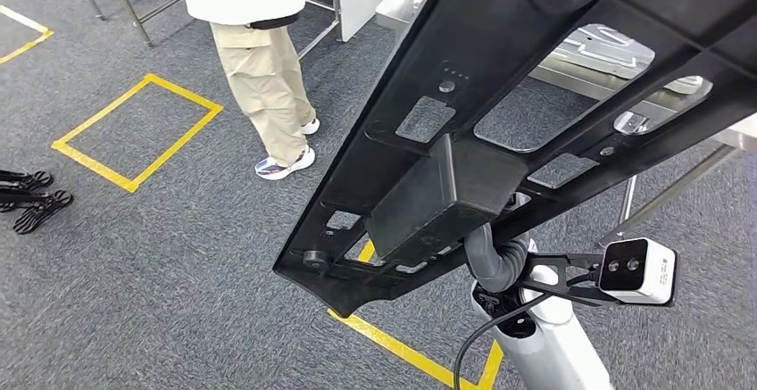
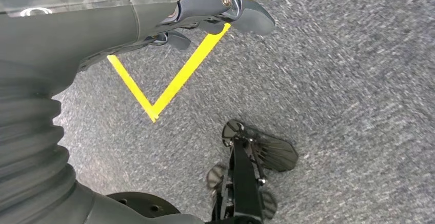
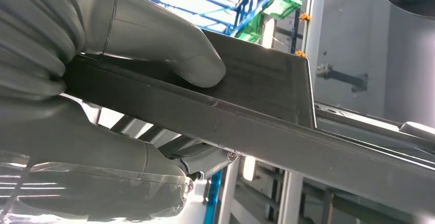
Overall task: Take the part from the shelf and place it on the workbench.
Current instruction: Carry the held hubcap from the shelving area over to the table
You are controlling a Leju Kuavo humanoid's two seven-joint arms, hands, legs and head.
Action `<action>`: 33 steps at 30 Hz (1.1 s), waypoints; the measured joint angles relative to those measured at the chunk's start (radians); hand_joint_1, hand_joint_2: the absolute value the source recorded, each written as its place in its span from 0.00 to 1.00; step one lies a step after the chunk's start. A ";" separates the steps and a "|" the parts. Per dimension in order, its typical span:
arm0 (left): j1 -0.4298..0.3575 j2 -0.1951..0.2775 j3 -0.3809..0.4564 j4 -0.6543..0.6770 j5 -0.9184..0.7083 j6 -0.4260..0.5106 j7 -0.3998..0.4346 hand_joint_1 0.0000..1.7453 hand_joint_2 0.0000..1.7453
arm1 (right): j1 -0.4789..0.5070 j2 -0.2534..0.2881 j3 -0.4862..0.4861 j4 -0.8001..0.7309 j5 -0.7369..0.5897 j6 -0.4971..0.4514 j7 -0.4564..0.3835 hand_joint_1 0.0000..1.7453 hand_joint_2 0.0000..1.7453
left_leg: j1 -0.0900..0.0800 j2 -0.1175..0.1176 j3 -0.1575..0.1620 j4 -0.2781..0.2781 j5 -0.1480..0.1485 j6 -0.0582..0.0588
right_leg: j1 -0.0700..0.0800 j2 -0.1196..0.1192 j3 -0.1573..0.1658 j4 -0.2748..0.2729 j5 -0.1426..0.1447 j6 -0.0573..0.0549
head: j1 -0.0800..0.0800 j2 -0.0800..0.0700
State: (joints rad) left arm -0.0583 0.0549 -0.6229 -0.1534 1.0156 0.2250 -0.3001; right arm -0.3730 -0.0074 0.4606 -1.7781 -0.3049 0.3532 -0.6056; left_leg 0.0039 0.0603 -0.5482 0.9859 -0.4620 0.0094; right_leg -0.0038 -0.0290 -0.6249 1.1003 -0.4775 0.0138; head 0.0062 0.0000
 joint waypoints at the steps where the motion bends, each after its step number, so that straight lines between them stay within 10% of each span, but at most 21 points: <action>1: 0.000 0.002 0.000 0.000 0.002 0.001 0.001 0.00 1.00 | 0.000 0.000 -0.001 0.000 0.001 0.000 -0.001 1.00 1.00 | -0.002 0.006 0.000 0.003 -0.003 -0.004 | 0.003 -0.013 0.028 -0.056 0.017 -0.006 | 0.000 0.000; 6: -0.003 0.008 0.000 0.000 0.005 0.005 0.011 0.00 1.00 | 0.005 0.001 -0.007 0.000 0.007 0.001 -0.006 1.00 1.00 | -0.002 0.015 0.000 0.018 -0.020 -0.032 | 0.003 0.007 0.044 -0.104 0.030 -0.030 | -0.002 0.000; 10: 0.002 0.010 0.000 0.000 0.006 -0.003 0.012 0.00 1.00 | 0.012 0.008 -0.008 0.006 0.008 0.004 -0.014 1.00 1.00 | 0.004 -0.047 -0.103 0.245 -0.135 -0.051 | -0.002 0.040 0.044 -0.108 0.036 -0.040 | -0.009 0.000; 12: 0.005 0.009 -0.001 0.000 0.005 -0.014 0.009 0.00 1.00 | 0.018 0.010 -0.008 0.012 0.011 0.009 -0.018 1.00 1.00 | 0.005 -0.050 -0.137 0.309 -0.141 -0.052 | -0.001 0.061 0.043 -0.105 0.036 -0.041 | -0.009 0.000; 16: 0.005 0.011 -0.003 0.000 0.005 -0.025 0.000 0.00 1.00 | 0.021 0.017 -0.008 0.018 0.014 0.020 -0.019 1.00 1.00 | 0.007 -0.092 -0.031 0.072 -0.016 -0.037 | -0.001 0.102 0.045 -0.102 0.036 -0.034 | -0.009 0.000; 20: 0.002 0.013 -0.004 0.000 0.009 -0.029 -0.004 0.00 1.00 | 0.023 0.022 -0.010 0.020 0.021 0.029 -0.019 1.00 1.00 | 0.006 -0.102 -0.003 0.004 0.000 -0.017 | -0.004 0.132 0.034 -0.103 0.044 -0.009 | -0.009 0.000; 22: 0.000 0.014 -0.004 0.000 0.010 -0.030 -0.005 0.00 1.00 | 0.023 0.022 -0.013 0.020 0.022 0.030 -0.019 1.00 1.00 | 0.009 -0.083 0.000 -0.007 0.008 -0.003 | -0.002 0.104 0.021 -0.076 0.024 0.001 | -0.006 0.000; 27: 0.005 0.013 -0.005 0.000 0.011 -0.031 -0.004 0.00 1.00 | 0.025 0.022 -0.016 0.026 0.022 0.030 -0.019 1.00 1.00 | 0.006 -0.033 -0.005 -0.009 0.012 0.008 | -0.006 0.039 -0.105 0.191 -0.096 0.015 | 0.000 0.000; 33: 0.001 0.013 -0.010 0.000 0.011 -0.034 -0.004 0.00 1.00 | 0.023 0.022 -0.016 0.028 0.022 0.030 -0.019 1.00 1.00 | -0.001 0.009 -0.005 0.005 0.000 -0.011 | 0.001 -0.019 0.048 -0.098 0.025 -0.006 | -0.001 0.000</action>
State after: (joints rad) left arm -0.0573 0.0675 -0.6330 -0.1534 1.0265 0.1914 -0.3040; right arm -0.3502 0.0147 0.4444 -1.7504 -0.2827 0.3837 -0.6246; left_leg 0.0027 0.0697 -0.5532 0.9912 -0.4615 -0.0012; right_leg -0.0023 -0.0475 -0.5769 1.0021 -0.4522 0.0080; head 0.0050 0.0000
